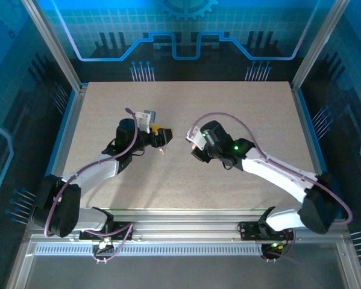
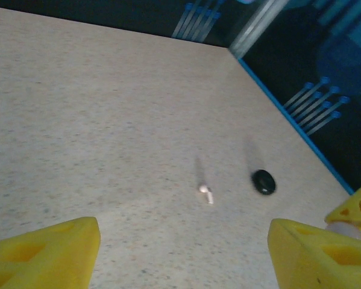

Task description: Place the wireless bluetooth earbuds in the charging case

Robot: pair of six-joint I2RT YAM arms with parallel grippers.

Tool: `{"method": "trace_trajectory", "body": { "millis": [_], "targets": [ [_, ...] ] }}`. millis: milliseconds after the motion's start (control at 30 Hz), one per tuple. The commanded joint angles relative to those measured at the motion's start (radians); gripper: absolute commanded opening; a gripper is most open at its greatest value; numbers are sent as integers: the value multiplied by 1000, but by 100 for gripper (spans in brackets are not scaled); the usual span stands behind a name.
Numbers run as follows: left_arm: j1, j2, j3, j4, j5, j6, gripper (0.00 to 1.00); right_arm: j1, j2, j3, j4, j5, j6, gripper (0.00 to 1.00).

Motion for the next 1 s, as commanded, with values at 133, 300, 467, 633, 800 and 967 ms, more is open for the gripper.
{"method": "trace_trajectory", "body": {
  "millis": [133, 300, 467, 633, 800, 967],
  "targets": [
    [-8, -47, 10, 52, 277, -38, 73, 9, -154, -121, 188, -68, -182, 46],
    [-60, -43, 72, -69, 366, 7, 72, 11, -205, -129, 167, -83, -191, 46],
    [-149, -31, 165, -285, 383, 132, 70, 14, -217, -152, 162, -94, -197, 46],
    [-195, -19, 196, -329, 377, 152, 69, 16, -207, -149, 165, -104, -211, 45],
    [-196, 2, 213, -328, 371, 137, 61, 24, -208, -146, 180, -114, -211, 45],
    [-197, 31, 232, -312, 368, 108, 54, 37, -206, -140, 182, -109, -214, 43]
  ]
}}
